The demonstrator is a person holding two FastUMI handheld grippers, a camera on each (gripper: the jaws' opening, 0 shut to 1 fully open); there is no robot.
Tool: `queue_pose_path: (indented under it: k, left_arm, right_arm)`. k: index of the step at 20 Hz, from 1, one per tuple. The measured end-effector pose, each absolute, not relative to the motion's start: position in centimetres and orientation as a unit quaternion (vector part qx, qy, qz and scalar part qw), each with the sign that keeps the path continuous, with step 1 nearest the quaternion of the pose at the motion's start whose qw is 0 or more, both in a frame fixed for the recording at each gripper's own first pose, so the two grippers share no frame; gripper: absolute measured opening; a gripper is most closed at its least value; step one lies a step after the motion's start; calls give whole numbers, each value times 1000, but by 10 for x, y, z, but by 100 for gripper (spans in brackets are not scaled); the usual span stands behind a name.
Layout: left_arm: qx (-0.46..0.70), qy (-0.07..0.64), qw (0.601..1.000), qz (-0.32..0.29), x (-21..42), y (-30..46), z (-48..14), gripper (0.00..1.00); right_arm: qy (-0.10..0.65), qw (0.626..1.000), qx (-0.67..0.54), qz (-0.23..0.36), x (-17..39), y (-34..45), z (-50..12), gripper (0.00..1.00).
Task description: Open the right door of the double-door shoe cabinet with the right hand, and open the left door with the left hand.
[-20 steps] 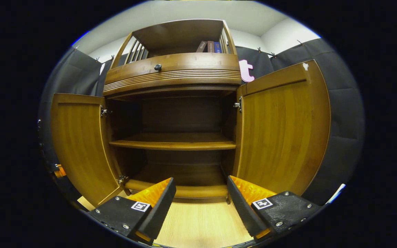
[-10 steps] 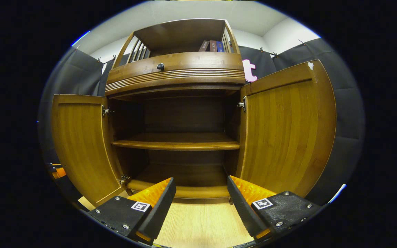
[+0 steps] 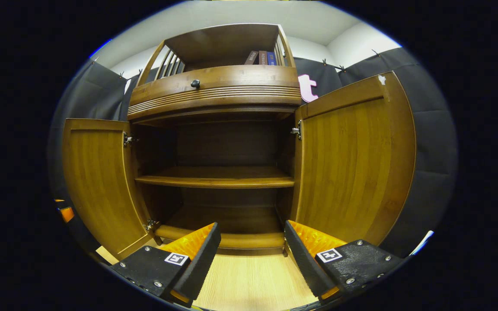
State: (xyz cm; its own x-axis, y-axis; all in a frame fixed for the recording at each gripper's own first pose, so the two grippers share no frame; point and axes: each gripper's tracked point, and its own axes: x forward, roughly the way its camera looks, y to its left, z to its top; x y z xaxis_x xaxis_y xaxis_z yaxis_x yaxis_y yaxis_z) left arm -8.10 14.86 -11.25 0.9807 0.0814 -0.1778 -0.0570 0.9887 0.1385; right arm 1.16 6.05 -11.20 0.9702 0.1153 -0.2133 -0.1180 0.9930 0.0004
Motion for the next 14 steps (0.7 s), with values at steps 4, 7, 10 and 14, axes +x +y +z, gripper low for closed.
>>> queue_pose_path:
  k: [4, 7, 10, 14]
  left_arm:
    - [39, 74, 996, 30, -82, 112, -85, 97]
    - [32, 54, 998, 26, -73, 91, -55, 97]
    - [30, 47, 998, 29, -63, 74, -32, 97]
    - [12, 26, 1000, 8, -42, 44, -1, 96]
  right_arm:
    - [101, 994, -8, 45, 7, 45, -102, 99]
    - [91, 995, -19, 33, 1, 33, -86, 99]
    - [84, 996, -28, 19, -6, 18, -68, 86]
    - [73, 997, -21, 5, -18, 1, -41, 98]
